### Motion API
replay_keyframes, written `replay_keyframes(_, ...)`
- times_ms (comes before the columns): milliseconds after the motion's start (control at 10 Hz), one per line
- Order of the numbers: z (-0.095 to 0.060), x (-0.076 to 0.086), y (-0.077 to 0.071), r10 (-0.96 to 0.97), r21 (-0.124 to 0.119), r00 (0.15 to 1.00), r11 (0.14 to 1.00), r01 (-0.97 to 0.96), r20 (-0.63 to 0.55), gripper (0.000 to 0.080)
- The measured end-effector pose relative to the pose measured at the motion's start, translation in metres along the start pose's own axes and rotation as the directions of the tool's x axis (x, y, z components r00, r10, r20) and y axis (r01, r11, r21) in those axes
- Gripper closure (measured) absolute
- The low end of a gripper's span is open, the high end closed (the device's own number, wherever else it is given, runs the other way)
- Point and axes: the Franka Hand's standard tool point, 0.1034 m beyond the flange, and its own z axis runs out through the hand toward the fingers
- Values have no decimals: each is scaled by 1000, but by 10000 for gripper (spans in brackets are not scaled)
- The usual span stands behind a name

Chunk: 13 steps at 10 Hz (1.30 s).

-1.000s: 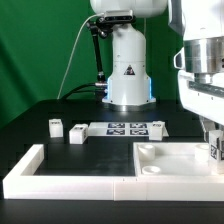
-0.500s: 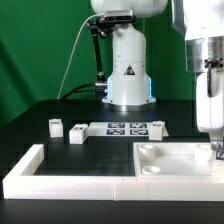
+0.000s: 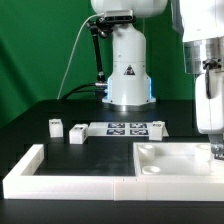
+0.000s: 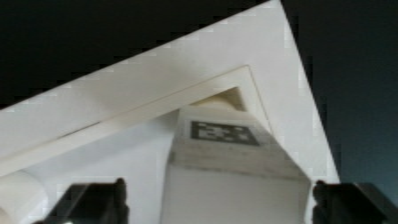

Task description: Assemble one leg

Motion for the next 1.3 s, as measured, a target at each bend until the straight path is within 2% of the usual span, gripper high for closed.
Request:
replay_keyframes(100,0,2,-1,-78,-2,997,997,78,-1,177)
replay_keyframes(200,1,1,1,-190,-13,982,982,190,-2,177)
replay_keyframes(600,0,-1,1,-542,-12,840,840,542,2,150)
replay_keyframes(900,-1,-3,0,-756,-14,654,654,756,-3,150)
replay_keyframes(1000,-1,-4,0,-820,-22,573,573,820,-7,150)
replay_keyframes(1100,-2,-5,0,-872,-37,489,489,871,-5,150)
replay_keyframes(1200,-3,-5,-1,-937,-63,349,349,935,-9,150)
replay_keyframes(1300,-4,-6,-2,-956,-75,294,293,953,-3,150)
